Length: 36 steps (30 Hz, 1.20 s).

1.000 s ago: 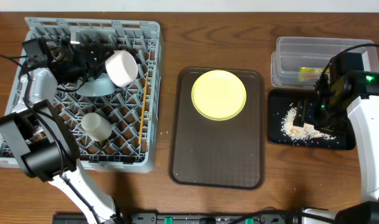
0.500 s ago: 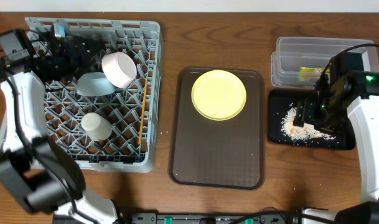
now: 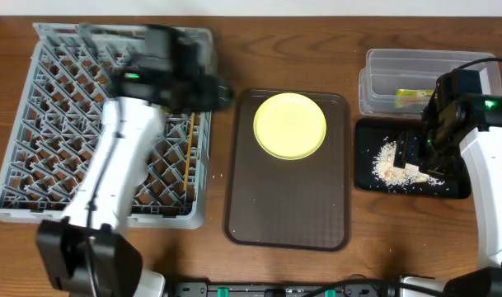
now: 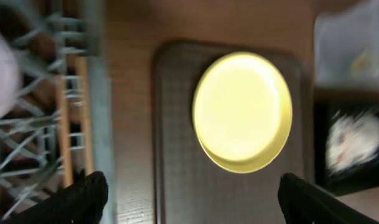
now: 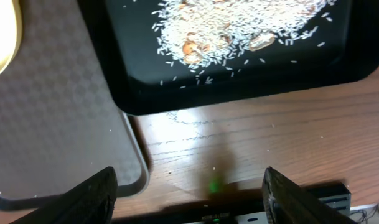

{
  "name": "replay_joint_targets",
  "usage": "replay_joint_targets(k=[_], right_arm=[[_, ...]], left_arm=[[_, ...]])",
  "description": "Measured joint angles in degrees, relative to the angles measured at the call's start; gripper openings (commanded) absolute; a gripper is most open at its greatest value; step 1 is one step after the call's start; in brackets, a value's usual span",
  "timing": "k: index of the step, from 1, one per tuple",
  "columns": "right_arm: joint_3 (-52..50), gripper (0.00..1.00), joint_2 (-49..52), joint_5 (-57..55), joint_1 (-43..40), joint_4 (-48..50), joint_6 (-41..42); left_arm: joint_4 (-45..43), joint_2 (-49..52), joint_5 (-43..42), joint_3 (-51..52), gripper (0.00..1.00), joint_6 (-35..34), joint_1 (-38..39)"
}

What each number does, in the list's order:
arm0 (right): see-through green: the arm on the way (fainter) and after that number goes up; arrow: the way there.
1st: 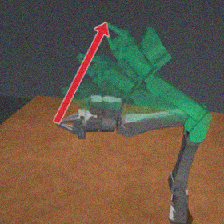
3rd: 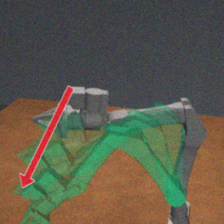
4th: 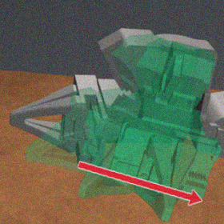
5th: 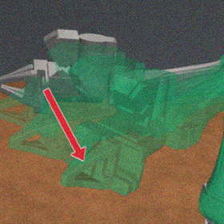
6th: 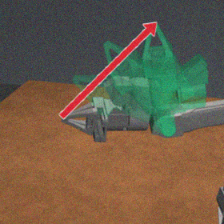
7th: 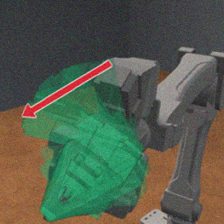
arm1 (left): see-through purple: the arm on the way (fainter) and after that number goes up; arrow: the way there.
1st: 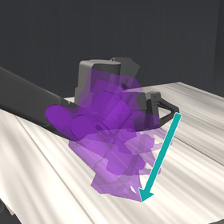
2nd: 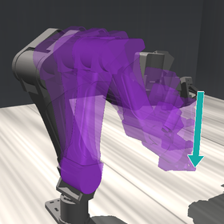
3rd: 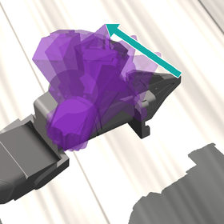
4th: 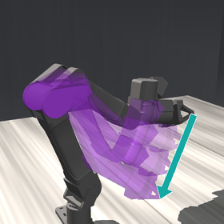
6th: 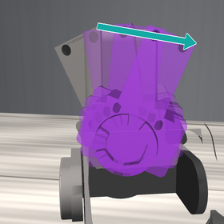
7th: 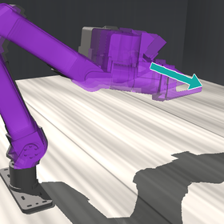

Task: Sort waste into correct bins and load items into the dishwasher
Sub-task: 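Reach the left gripper to the yellow plate edge and grasp it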

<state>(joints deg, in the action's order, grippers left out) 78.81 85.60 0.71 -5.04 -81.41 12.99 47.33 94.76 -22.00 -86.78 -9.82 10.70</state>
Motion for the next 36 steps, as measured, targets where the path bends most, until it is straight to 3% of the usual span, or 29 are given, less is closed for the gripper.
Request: replay_joint_targets(k=[9,21,27,36], right_arm=[[0.0,0.72,0.0,-0.8,0.0,-0.2,0.7],[0.0,0.73,0.0,-0.8,0.0,-0.7,0.9],[0.0,0.73,0.0,-0.8,0.0,-0.7,1.0],[0.0,0.73,0.0,-0.8,0.0,-0.7,1.0]], left_arm=[[-4.4,4.2,17.9,0.0,0.89,6.2,24.2],[-12.0,20.2,21.3,0.0,0.88,14.4,35.4],[-12.4,26.5,21.6,0.0,0.79,16.5,36.1],[-12.9,27.8,26.5,-0.1,0.44,17.3,36.2]])
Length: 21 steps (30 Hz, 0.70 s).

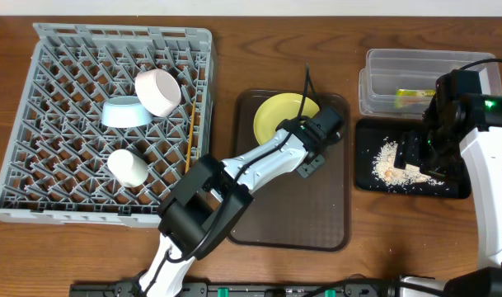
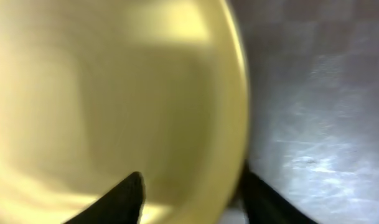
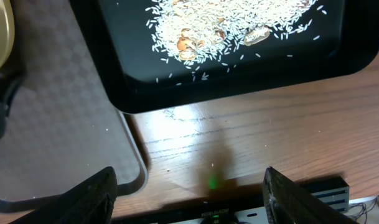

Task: Sort waste into correct bins and load items into the dishwasher
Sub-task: 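Reach the left gripper to the yellow plate edge and grasp it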

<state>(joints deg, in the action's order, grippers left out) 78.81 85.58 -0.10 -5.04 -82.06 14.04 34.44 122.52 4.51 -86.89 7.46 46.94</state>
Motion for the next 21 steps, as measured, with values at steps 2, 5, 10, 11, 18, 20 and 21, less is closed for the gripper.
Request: replay_joint_targets(k=[2,5,10,11,18,20,21], right_arm=[[0.0,0.73,0.0,0.0,0.0,0.0,0.0],[0.0,0.73,0.0,0.0,0.0,0.0,0.0],[0.0,0.73,0.0,-0.1,0.0,0.0,0.0],[0.0,0.73,0.0,-0.1,0.0,0.0,0.0],[0.0,0.73,0.0,-0.2,0.0,-0.1,0.0],[0.0,0.73,0.0,-0.2,0.0,-0.1,0.0],[0.0,0.73,0.0,-0.2,0.0,-0.2,0.0]], left_arm=[[0.0,0.1,1.9,0.0,0.36,0.0,0.0],[0.0,0.4,3.5,0.0,0.24,0.1,0.0],[0.0,0.6,5.1,0.0,0.12,0.2,0.1],[0.0,0.7,5.2,0.0,0.08,0.2,0.1],[-0.1,0.9,7.7,0.0,0.08,0.3,0.2],[0.2,1.0,9.0,0.0,0.08,0.3,0.4],[0.5,1.0,9.8,0.0,0.08,0.3,0.6]])
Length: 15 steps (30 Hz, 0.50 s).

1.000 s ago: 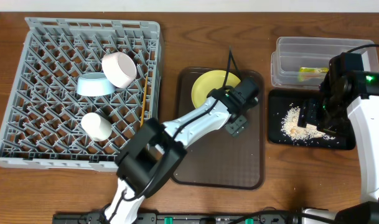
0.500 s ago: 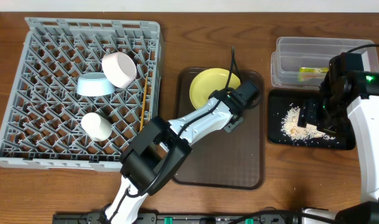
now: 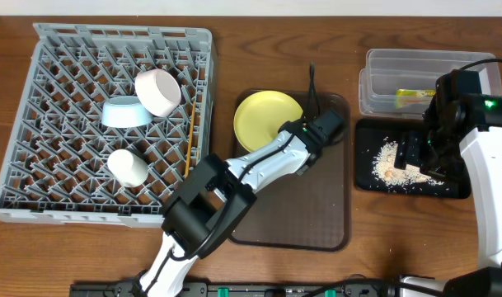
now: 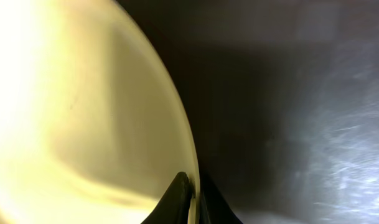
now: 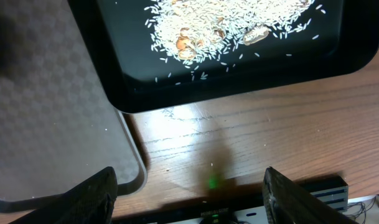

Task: Sort waste into correct bins and load items into the dishwasher
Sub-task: 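Reach the left gripper to the yellow plate edge and grasp it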

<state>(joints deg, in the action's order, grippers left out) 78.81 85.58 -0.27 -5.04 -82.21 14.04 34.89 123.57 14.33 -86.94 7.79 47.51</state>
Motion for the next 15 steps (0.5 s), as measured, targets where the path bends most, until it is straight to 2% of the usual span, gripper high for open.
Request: replay_joint_targets(k=[10,15], right_arm=[[0.0,0.73,0.0,0.0,0.0,-0.1,0.0],[0.0,0.73,0.0,0.0,0.0,0.0,0.0]], left_arm=[[4.9,-0.2,5.4,0.0,0.08,0.0,1.1],[7.2,-4.0,5.8,0.0,0.08,-0.3,1.1]])
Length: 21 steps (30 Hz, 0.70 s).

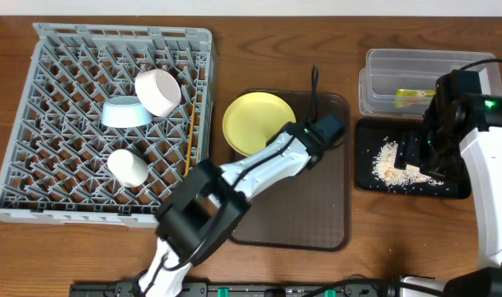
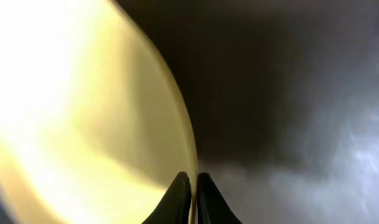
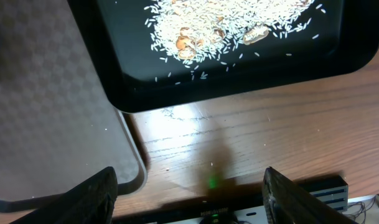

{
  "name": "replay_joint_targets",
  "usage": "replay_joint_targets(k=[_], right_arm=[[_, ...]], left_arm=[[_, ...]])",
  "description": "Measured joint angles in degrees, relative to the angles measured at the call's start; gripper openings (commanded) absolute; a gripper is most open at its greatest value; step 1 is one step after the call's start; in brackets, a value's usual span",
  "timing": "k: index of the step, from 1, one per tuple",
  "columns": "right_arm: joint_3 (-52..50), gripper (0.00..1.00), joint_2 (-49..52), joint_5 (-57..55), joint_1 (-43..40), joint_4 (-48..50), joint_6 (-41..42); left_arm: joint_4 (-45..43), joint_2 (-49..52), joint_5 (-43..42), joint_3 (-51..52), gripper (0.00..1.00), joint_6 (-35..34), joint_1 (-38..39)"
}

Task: Sort waste into correct bins and load items into the dishwasher
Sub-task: 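Reach the left gripper to the yellow plate edge and grasp it, then lift the yellow plate with the left gripper and stand it upright in the rack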

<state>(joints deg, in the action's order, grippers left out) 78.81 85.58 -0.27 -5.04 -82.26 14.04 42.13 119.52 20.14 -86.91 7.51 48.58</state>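
A yellow plate (image 1: 255,122) hangs tilted over the left part of the brown tray (image 1: 316,206). My left gripper (image 1: 293,136) is shut on its right rim; the wrist view shows the two dark fingertips (image 2: 180,190) pinching the plate's (image 2: 71,112) edge. The grey dish rack (image 1: 36,165) at left holds a white cup (image 1: 157,91), a pale blue bowl (image 1: 123,112), a second white cup (image 1: 128,167) and an orange stick (image 1: 188,140). My right gripper (image 3: 189,199) stands open and holds nothing, over the near edge of the black tray (image 3: 239,81) of rice.
The black tray (image 1: 457,186) with rice and scraps (image 1: 395,163) lies at right. Behind it stands a clear plastic bin (image 1: 399,70) with a yellow-green item (image 1: 413,97) inside. Bare wooden table (image 3: 251,137) lies between the two trays.
The left gripper has carried the yellow plate a little further left, toward the rack side of the brown tray. The right arm has not moved.
The left arm was over the rack, open, with the plate flat on the brown tray. Then its fingers were at the plate's right rim. Then it was shut on the rim with the plate shifted left, and now further left. The right gripper stayed open over the black tray.
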Motion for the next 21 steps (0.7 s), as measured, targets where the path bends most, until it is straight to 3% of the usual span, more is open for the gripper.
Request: replay_joint_targets(k=[15,21], right_arm=[[0.0,0.72,0.0,0.0,0.0,-0.2,0.0],[0.0,0.72,0.0,0.0,0.0,-0.3,0.0]], left_arm=[[1.3,-21.3,-0.1,0.0,0.08,-1.9,-3.7],[1.4,-27.4,-8.8,0.0,0.08,-6.0,-12.5]])
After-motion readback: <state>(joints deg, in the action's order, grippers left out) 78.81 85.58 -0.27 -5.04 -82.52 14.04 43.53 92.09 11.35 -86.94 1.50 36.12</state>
